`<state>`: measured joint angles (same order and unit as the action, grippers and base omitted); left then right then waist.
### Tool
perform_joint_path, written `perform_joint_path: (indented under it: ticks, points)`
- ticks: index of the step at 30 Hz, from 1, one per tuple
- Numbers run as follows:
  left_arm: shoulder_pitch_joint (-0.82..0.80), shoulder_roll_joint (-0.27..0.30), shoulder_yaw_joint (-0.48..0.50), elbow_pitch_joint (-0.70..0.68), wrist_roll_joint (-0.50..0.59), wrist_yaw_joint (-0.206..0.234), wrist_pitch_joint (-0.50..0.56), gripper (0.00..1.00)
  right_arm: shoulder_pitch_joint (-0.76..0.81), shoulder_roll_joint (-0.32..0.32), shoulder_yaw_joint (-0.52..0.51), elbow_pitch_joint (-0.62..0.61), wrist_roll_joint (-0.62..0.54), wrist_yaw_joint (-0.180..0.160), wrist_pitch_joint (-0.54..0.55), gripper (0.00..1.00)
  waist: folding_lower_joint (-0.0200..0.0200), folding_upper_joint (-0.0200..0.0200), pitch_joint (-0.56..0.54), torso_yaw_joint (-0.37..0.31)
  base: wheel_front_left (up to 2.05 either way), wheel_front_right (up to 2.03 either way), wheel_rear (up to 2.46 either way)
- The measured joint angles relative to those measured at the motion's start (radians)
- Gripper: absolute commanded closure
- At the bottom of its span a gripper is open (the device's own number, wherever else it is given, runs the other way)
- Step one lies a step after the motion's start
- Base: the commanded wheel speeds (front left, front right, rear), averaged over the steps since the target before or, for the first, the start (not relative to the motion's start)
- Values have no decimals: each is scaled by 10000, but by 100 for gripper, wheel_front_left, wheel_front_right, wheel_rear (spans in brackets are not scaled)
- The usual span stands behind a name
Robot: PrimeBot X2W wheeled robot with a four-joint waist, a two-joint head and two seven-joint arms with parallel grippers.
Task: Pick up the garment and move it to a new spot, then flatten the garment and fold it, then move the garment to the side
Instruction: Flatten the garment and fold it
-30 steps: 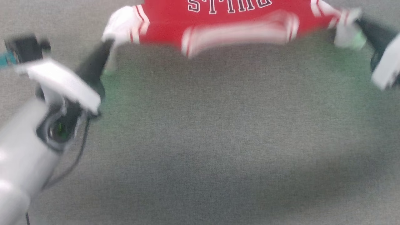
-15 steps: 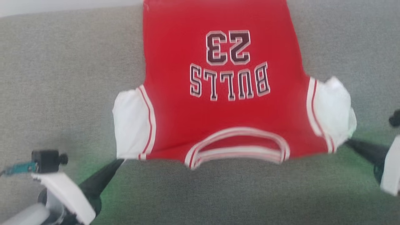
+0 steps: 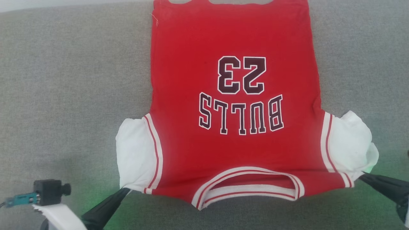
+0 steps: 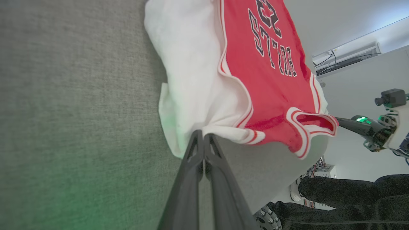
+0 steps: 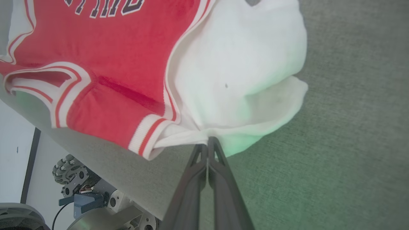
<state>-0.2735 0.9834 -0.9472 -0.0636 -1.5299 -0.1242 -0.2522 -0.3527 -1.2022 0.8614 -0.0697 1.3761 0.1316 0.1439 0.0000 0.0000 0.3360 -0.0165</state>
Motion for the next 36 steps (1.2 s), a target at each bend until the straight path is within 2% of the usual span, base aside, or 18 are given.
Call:
perform_joint_path:
  ticks: [4, 11, 17, 18, 19, 20, 24, 27, 32, 36]
  points:
    - [-296, -426, -119, 362, 79, 6, 224, 100, -47, 474, -84, 192, -431, 0, 453, 100, 0, 0, 57, -17, 0, 0, 0]
    - [-755, -1390, -422, 1607, 431, 50, 546, 100, -305, 1906, -309, 1294, -1655, 0, 1367, 100, 0, 0, 258, -44, 0, 0, 0]
    - [-1023, -1762, -573, 2224, 713, -33, 598, 100, -230, 2564, -752, 1666, -2591, 13, 1735, 100, 0, 1, 409, -41, 0, 0, 0]
    - [-1026, -1787, -564, 2247, 713, -36, 589, 100, -196, 2652, -857, 1662, -2746, 15, 1733, 97, 0, 1, 422, -64, 0, 0, 0]
    - [-1027, -1793, -558, 2259, 713, -40, 579, 100, -176, 2746, -988, 1657, -2895, 15, 1718, 65, 0, 1, 430, -92, 0, 0, 0]
    - [-1033, -1789, -560, 2270, 713, -42, 566, 100, -135, 2834, -1122, 1639, -3014, 17, 1691, 0, -1, 1, 432, -123, 0, 0, 0]
    - [-1033, -1781, -558, 2266, 800, -52, 477, 100, 135, 2907, -1714, 1164, -3210, 21, 1856, 0, -1, 1, 435, -234, 0, 0, 0]
    - [-1033, -1776, -550, 2150, 880, -52, 407, 100, 516, 2414, -2458, 493, -3189, 10, 2169, 0, -1, 0, 469, -252, 0, 0, 0]
    - [-1077, -1822, -510, 1812, 1087, -48, 299, 100, 901, 1494, -4278, -1058, -2238, -10, 2853, 0, 0, 1, 625, -115, 0, 0, 0]
    - [-1344, -1946, -541, 1570, 1252, -38, 309, 100, 487, 1202, -6067, -1333, -1946, -12, 3446, 0, -1, 1, 888, 161, 0, 0, 0]
